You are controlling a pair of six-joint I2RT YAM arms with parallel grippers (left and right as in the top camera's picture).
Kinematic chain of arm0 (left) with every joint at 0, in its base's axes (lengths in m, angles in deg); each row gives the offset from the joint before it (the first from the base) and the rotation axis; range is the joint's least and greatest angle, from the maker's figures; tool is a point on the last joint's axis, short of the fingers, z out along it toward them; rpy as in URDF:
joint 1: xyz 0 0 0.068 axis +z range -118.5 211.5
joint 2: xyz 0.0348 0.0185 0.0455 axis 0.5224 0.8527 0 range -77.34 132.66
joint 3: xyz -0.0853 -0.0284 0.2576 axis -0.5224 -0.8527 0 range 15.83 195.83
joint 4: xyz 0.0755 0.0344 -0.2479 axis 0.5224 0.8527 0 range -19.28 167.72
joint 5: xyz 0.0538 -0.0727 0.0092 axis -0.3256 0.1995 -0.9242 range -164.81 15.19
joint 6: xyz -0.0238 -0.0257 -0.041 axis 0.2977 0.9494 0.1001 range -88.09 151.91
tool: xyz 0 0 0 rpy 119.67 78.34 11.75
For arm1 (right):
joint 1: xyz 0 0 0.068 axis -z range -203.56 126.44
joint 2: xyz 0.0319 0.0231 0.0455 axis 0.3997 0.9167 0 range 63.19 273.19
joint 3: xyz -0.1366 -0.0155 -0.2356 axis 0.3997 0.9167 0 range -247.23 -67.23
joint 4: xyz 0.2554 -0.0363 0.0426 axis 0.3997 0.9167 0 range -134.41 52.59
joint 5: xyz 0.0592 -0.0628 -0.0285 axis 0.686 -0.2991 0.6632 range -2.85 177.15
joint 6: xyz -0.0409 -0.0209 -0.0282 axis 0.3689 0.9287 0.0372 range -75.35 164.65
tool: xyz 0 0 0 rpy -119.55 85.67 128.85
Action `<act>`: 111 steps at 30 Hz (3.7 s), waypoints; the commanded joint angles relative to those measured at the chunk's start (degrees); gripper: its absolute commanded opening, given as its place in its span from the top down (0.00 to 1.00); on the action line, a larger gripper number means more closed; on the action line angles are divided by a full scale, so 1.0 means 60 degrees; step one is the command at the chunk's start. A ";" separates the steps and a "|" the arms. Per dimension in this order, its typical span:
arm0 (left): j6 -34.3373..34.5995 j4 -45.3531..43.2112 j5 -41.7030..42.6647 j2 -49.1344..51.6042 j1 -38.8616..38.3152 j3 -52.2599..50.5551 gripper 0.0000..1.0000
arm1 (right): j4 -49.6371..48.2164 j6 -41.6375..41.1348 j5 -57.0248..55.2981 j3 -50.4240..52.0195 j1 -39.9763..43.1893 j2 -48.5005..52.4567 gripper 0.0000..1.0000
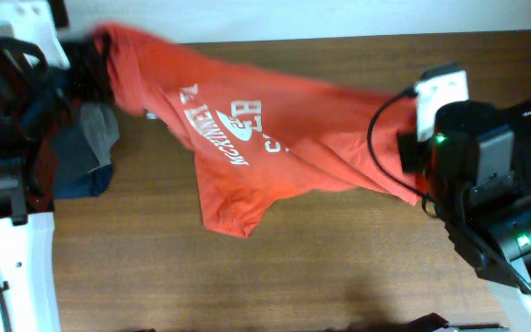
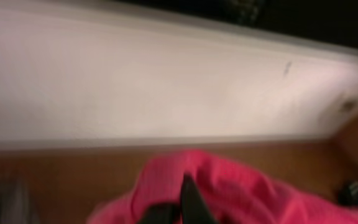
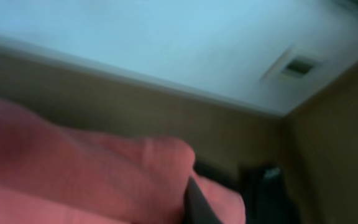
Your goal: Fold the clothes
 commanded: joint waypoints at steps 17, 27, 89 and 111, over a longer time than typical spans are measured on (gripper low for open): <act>-0.0022 0.5027 -0.1953 0.1362 -0.0291 -0.3104 1.00 | 0.4870 -0.1931 0.4827 0.0827 0.0109 0.3563 0.96; 0.1071 0.2947 -0.3472 0.1362 -0.0295 -0.3191 1.00 | 0.3909 -0.1468 0.2116 0.1005 0.0189 0.3574 0.66; 0.1228 0.2677 -0.3716 0.1370 -0.0295 -0.3213 1.00 | -0.0991 -0.3982 0.4339 0.6473 -0.1701 0.3708 0.96; 0.1224 0.2561 -0.3712 -0.0138 0.0506 -0.2619 1.00 | 0.5249 -0.3184 0.0809 -0.2331 0.0641 0.2459 0.96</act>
